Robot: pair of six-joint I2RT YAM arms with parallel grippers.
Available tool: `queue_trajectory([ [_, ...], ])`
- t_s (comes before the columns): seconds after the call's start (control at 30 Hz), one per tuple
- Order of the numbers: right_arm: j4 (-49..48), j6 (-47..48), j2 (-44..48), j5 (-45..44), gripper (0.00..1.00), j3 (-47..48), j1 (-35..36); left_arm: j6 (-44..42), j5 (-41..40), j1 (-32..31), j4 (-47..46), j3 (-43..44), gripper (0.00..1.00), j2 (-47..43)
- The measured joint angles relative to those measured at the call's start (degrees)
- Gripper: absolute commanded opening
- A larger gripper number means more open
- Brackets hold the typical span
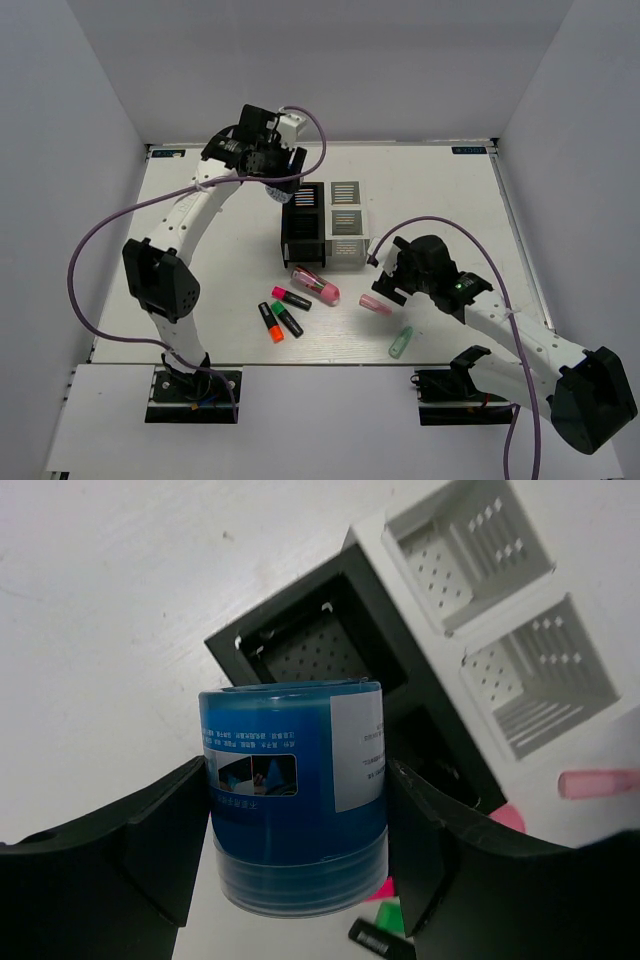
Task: Sort the stationery into containers
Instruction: Place the stationery in the storage box.
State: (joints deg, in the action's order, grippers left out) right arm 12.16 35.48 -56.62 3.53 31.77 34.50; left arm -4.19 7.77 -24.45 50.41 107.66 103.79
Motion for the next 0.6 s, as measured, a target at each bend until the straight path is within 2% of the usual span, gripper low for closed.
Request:
queue_trajectory([
  [0.2, 0.00, -0.17, 0.00, 0.28, 0.89, -0.02, -0.04, -4.20, 1.20, 0.42, 4.50, -0.02, 0.00, 1.25],
  [0.6, 0.00, -0.20, 0.00, 0.94, 0.89, -0.09, -0.28, -9.14, 3.17, -0.28, 4.68, 0.68, 0.00, 6.45],
])
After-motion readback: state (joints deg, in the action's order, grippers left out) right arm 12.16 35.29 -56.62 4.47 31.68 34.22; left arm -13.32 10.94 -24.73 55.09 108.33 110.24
